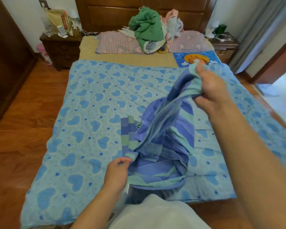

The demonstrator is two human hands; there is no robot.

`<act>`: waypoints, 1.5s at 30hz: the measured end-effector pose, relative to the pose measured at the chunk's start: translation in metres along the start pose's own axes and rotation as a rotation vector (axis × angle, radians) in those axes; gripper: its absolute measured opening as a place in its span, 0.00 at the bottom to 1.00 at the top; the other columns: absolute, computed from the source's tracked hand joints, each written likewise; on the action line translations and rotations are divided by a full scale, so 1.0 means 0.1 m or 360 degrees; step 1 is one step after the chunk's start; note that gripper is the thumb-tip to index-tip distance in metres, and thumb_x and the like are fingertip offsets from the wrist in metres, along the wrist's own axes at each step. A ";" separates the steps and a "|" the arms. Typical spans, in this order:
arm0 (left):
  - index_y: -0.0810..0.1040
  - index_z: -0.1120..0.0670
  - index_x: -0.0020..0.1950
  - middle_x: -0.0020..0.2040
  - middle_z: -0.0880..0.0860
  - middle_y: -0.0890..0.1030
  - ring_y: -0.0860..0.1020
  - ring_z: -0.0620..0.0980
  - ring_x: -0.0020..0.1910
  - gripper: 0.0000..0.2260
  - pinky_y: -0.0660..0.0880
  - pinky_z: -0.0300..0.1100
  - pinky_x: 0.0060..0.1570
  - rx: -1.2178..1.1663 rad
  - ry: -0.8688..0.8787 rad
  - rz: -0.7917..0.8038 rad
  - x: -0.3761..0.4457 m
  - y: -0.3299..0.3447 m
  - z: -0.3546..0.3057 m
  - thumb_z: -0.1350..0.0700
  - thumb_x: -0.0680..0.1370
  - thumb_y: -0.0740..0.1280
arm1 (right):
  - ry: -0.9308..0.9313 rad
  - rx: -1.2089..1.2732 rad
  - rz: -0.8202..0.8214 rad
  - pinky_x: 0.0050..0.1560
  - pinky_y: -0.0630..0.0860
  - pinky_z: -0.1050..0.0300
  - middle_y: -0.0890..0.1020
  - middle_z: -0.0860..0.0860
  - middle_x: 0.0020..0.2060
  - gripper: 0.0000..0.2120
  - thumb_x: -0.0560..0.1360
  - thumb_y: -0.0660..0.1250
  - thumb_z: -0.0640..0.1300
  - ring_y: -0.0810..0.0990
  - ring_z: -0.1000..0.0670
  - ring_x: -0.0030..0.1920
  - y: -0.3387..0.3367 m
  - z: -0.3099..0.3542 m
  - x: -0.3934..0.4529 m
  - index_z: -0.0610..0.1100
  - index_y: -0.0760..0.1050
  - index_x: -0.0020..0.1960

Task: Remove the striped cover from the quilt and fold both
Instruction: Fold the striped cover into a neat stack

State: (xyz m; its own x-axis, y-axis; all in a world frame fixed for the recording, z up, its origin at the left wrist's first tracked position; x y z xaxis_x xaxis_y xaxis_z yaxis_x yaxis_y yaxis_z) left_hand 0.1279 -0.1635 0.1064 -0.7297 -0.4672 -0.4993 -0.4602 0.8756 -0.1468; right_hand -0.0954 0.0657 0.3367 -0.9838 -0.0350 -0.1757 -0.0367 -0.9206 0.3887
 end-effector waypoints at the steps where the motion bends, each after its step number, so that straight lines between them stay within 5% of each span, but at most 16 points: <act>1: 0.84 0.53 0.45 0.48 0.46 0.85 0.80 0.43 0.51 0.09 0.72 0.36 0.46 -0.0024 0.0002 -0.0027 -0.01 -0.03 -0.02 0.62 0.79 0.66 | -0.0359 0.0035 0.0199 0.47 0.78 0.50 0.80 0.47 0.37 0.07 0.82 0.62 0.44 0.80 0.50 0.39 0.40 0.54 -0.01 0.41 0.75 0.49; 3: 0.85 0.52 0.46 0.48 0.45 0.84 0.80 0.42 0.51 0.09 0.72 0.37 0.48 -0.0055 0.0013 -0.0071 -0.02 -0.11 -0.05 0.61 0.79 0.66 | -0.1119 -0.0309 0.0210 0.40 0.74 0.52 0.77 0.49 0.35 0.11 0.81 0.64 0.49 0.75 0.51 0.37 0.62 1.28 -0.16 0.45 0.76 0.43; 6: 0.85 0.50 0.47 0.50 0.45 0.84 0.79 0.43 0.53 0.09 0.72 0.39 0.50 -0.0064 0.0047 -0.0116 -0.02 -0.18 -0.08 0.60 0.80 0.65 | -0.1478 -0.1004 -0.0222 0.37 0.65 0.47 0.69 0.48 0.35 0.19 0.79 0.64 0.56 0.65 0.52 0.37 0.46 1.42 -0.30 0.42 0.73 0.39; 9: 0.85 0.49 0.45 0.49 0.43 0.85 0.80 0.41 0.52 0.10 0.72 0.35 0.49 -0.0075 0.0084 -0.0150 -0.05 -0.24 -0.10 0.59 0.80 0.65 | -0.1200 -0.1474 0.0155 0.34 0.62 0.53 0.67 0.47 0.34 0.19 0.81 0.63 0.49 0.63 0.54 0.35 0.68 0.88 -0.25 0.34 0.72 0.40; 12: 0.85 0.46 0.45 0.48 0.41 0.85 0.80 0.37 0.52 0.11 0.72 0.35 0.50 -0.0041 0.0150 -0.0061 -0.09 -0.21 -0.13 0.57 0.80 0.64 | -0.0784 -0.1886 0.0761 0.30 0.62 0.61 0.69 0.52 0.29 0.15 0.80 0.65 0.47 0.64 0.57 0.29 0.73 0.11 -0.33 0.40 0.75 0.39; 14: 0.85 0.45 0.46 0.49 0.39 0.85 0.80 0.36 0.52 0.10 0.72 0.35 0.51 -0.0033 0.0167 0.0069 -0.12 -0.11 -0.14 0.56 0.80 0.65 | -0.0551 -0.2080 0.0860 0.28 0.62 0.63 0.68 0.54 0.27 0.16 0.80 0.66 0.48 0.64 0.58 0.27 0.56 -0.38 -0.34 0.40 0.74 0.37; 20: 0.85 0.51 0.45 0.48 0.43 0.85 0.81 0.42 0.53 0.09 0.72 0.35 0.52 -0.0110 0.0103 0.0117 -0.12 -0.01 -0.06 0.59 0.80 0.66 | -0.0225 -0.1443 -0.0319 0.37 0.63 0.52 0.68 0.48 0.30 0.18 0.81 0.63 0.47 0.65 0.50 0.33 -0.41 -0.73 -0.12 0.40 0.69 0.35; 24: 0.86 0.46 0.43 0.47 0.44 0.86 0.81 0.43 0.50 0.11 0.73 0.38 0.46 -0.0138 -0.0025 0.0085 -0.04 -0.09 -0.04 0.57 0.80 0.67 | -0.0393 -0.1426 -0.0387 0.36 0.59 0.53 0.63 0.51 0.28 0.21 0.80 0.63 0.49 0.60 0.53 0.30 -0.25 0.02 0.14 0.47 0.62 0.31; 29: 0.87 0.47 0.43 0.46 0.44 0.86 0.82 0.41 0.51 0.09 0.72 0.37 0.49 -0.0198 0.0052 0.0158 0.00 0.02 -0.43 0.57 0.79 0.69 | -0.0843 -0.0796 -0.0389 0.41 0.69 0.51 0.69 0.47 0.38 0.14 0.79 0.62 0.53 0.68 0.49 0.40 0.18 1.35 0.29 0.49 0.71 0.37; 33: 0.87 0.49 0.45 0.49 0.46 0.86 0.83 0.41 0.51 0.07 0.75 0.38 0.52 -0.0216 0.0062 0.0354 -0.09 0.26 -0.67 0.56 0.79 0.70 | -0.1053 -0.0856 -0.0415 0.40 0.72 0.50 0.72 0.49 0.37 0.13 0.79 0.60 0.54 0.69 0.51 0.39 0.34 1.58 0.14 0.49 0.71 0.38; 36: 0.85 0.54 0.50 0.48 0.49 0.86 0.84 0.47 0.46 0.06 0.79 0.44 0.48 -0.0395 -0.0077 0.0532 -0.22 0.50 -0.70 0.58 0.80 0.68 | -0.0843 -0.1346 -0.0147 0.38 0.70 0.57 0.78 0.53 0.35 0.13 0.80 0.62 0.51 0.71 0.56 0.36 0.42 1.00 0.07 0.45 0.77 0.42; 38: 0.82 0.57 0.53 0.40 0.50 0.84 0.82 0.48 0.35 0.06 0.78 0.42 0.34 -0.0556 -0.0169 0.0624 -0.33 0.62 -0.70 0.60 0.81 0.66 | -0.0504 -0.1738 0.0388 0.37 0.74 0.56 0.82 0.49 0.35 0.13 0.81 0.64 0.48 0.74 0.57 0.35 0.47 0.24 -0.05 0.41 0.79 0.44; 40: 0.79 0.59 0.55 0.39 0.53 0.79 0.77 0.50 0.32 0.05 0.75 0.43 0.31 -0.0638 -0.0211 0.0639 -0.39 0.66 -0.69 0.64 0.81 0.66 | -0.0373 -0.2066 0.0798 0.44 0.74 0.48 0.81 0.43 0.38 0.13 0.80 0.65 0.46 0.76 0.53 0.38 0.41 -0.50 -0.31 0.38 0.79 0.43; 45: 0.71 0.56 0.52 0.43 0.57 0.77 0.76 0.55 0.42 0.13 0.71 0.48 0.39 -0.0864 -0.0293 0.0530 -0.40 0.62 -0.63 0.72 0.76 0.66 | -0.0482 -0.1902 0.0893 0.44 0.73 0.58 0.78 0.54 0.37 0.06 0.78 0.69 0.45 0.77 0.55 0.41 0.20 -1.33 -0.81 0.46 0.84 0.45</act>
State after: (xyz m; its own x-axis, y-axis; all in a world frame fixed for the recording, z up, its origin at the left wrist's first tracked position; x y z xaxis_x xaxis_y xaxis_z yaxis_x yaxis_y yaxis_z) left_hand 0.0967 -0.0977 0.1713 -0.8009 -0.1116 -0.5883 -0.4496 0.7610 0.4677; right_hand 0.0067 -0.0016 0.2383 -0.8210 -0.5708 0.0099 0.4004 -0.5881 -0.7027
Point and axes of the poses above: each hand's wrist, its own x-axis towards the middle knuckle, its own y-axis out of the palm, z = x × y, the point moved 8 cm from there along x, towards the middle knuckle
